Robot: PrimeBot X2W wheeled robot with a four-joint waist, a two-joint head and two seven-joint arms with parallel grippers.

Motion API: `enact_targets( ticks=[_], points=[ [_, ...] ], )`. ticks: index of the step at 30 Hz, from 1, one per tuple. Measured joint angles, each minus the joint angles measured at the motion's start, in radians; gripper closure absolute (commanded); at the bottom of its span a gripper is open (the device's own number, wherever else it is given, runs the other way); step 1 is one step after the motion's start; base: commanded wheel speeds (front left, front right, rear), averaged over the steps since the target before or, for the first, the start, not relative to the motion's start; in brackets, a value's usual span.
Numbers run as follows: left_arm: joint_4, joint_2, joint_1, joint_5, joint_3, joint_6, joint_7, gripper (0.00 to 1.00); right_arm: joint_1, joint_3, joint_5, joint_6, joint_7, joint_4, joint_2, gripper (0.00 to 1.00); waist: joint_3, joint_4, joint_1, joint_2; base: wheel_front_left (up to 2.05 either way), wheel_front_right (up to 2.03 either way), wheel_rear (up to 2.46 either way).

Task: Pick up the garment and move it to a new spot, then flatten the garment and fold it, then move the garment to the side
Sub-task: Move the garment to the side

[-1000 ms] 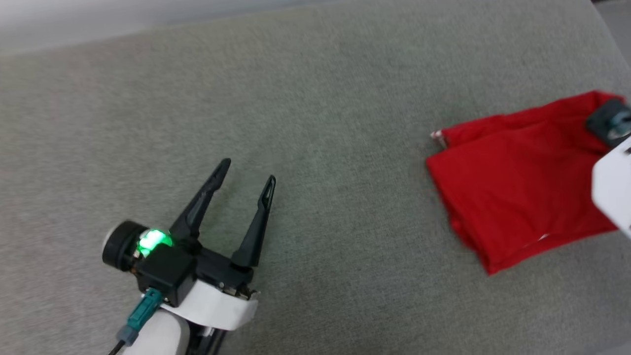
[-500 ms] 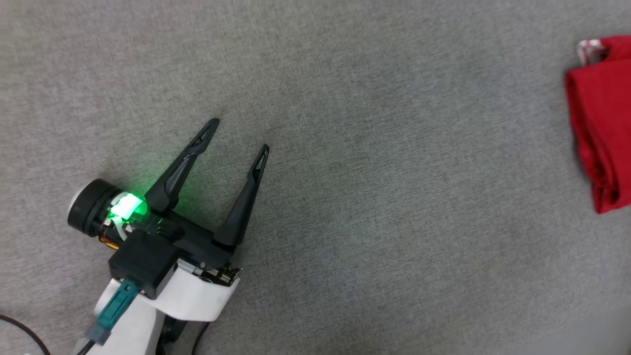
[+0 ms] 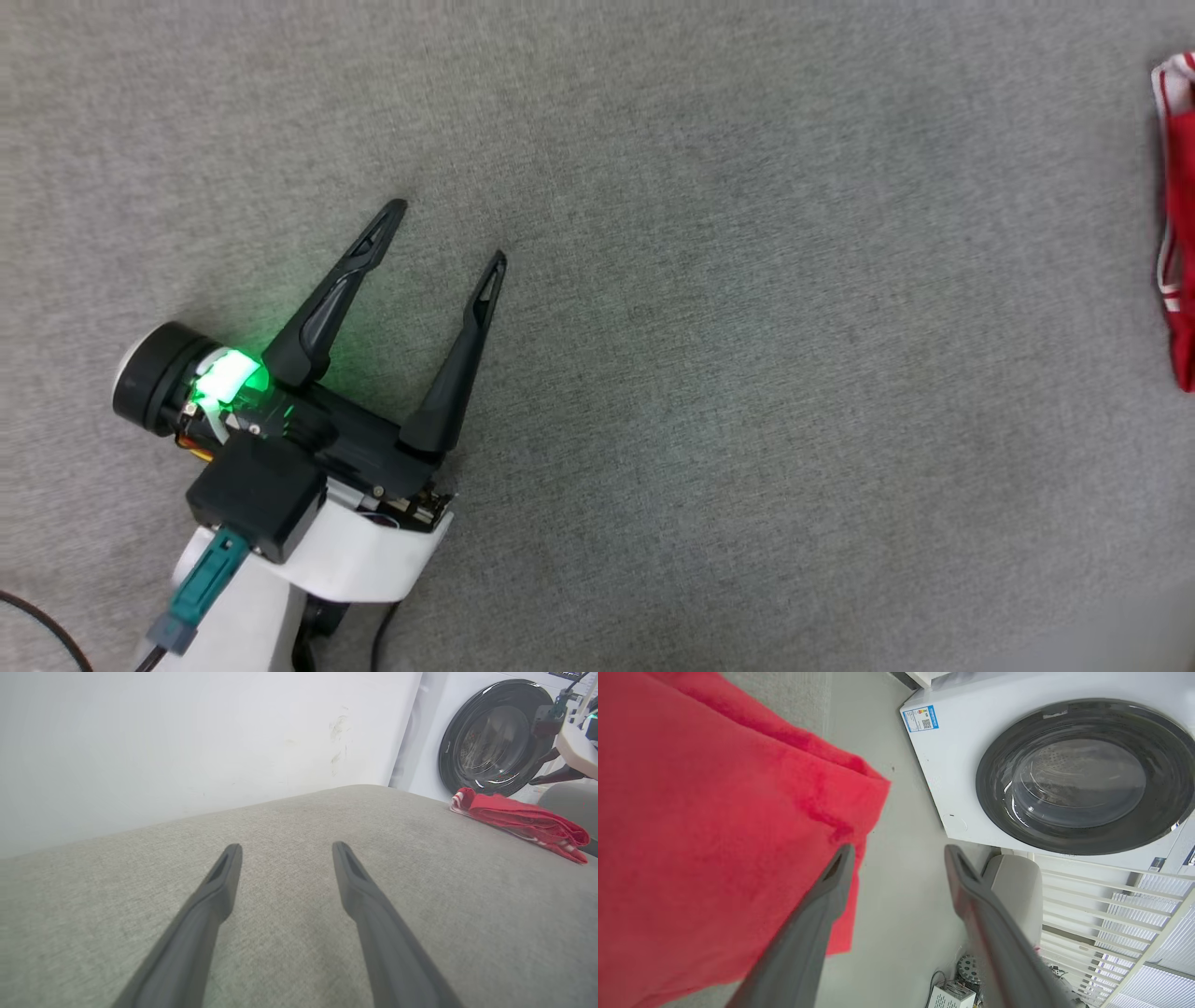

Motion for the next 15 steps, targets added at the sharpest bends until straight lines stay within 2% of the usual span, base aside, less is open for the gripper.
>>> enact_targets(
  ticks=[4,8,15],
  points=[
    [0.023,-0.039,0.015,-0.011,0.022,0.003,0.001,0.0,-0.004,-0.023,-0.005,0.0,-0.023,-0.037,0.017,0.0,-0.059,0.011,0.0,0.0,0.0,0.0,0.0],
    [0.044,-0.085,0.057,-0.029,0.061,0.005,0.003,0.0,-0.017,-0.071,0.001,0.0,-0.076,-0.108,0.065,0.0,-0.141,0.028,-0.0001,0.0,0.0,0.0,0.0],
    [0.076,-0.151,0.144,-0.035,0.146,0.013,0.003,0.0,0.043,-0.129,0.065,0.0,-0.207,-0.286,0.233,0.0,-0.303,0.077,-0.0002,0.0001,0.0,0.0,0.0]
  ],
)
